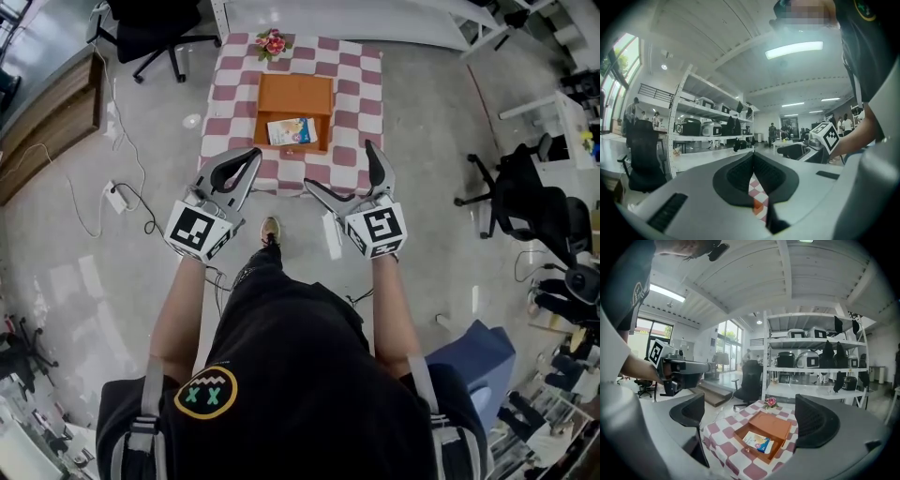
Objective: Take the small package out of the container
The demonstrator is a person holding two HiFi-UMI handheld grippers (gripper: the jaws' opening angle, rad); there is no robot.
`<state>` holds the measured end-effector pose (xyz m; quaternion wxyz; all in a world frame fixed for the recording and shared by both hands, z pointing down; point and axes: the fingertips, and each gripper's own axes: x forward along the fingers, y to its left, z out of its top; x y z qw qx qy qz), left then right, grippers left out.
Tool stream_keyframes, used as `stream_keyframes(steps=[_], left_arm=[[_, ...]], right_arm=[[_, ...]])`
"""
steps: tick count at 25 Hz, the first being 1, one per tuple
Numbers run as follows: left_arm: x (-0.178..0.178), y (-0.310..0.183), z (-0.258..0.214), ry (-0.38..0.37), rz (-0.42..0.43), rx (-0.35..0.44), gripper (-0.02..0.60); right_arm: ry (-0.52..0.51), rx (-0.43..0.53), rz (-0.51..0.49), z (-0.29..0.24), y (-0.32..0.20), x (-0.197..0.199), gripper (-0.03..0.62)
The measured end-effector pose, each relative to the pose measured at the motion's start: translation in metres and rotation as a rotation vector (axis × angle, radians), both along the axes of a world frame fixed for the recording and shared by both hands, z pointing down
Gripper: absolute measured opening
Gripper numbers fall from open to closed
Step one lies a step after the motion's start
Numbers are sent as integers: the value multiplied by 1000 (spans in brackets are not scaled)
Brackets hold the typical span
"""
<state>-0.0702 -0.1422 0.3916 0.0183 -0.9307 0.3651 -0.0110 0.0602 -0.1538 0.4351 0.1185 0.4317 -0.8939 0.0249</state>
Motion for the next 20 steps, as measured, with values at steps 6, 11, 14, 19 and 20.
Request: stream_keyframes(steps=[6, 11, 14, 19, 20], left_arm=[[-16, -46, 10, 12, 34, -32, 17], [-20, -66, 20, 17, 46, -59, 17], [-21, -73, 24, 17, 42, -68, 17], [-14, -82, 25, 14, 28, -71, 17], [-13, -83, 25, 9, 24, -70, 17]], right_arm=[[21, -64, 36, 23, -56, -13, 594], [36, -131, 57, 51, -87, -17, 594], [38, -172, 61, 69, -102, -18, 594], [14, -277, 65, 106, -125, -13, 594], [5, -303, 65, 115, -130, -12, 594]])
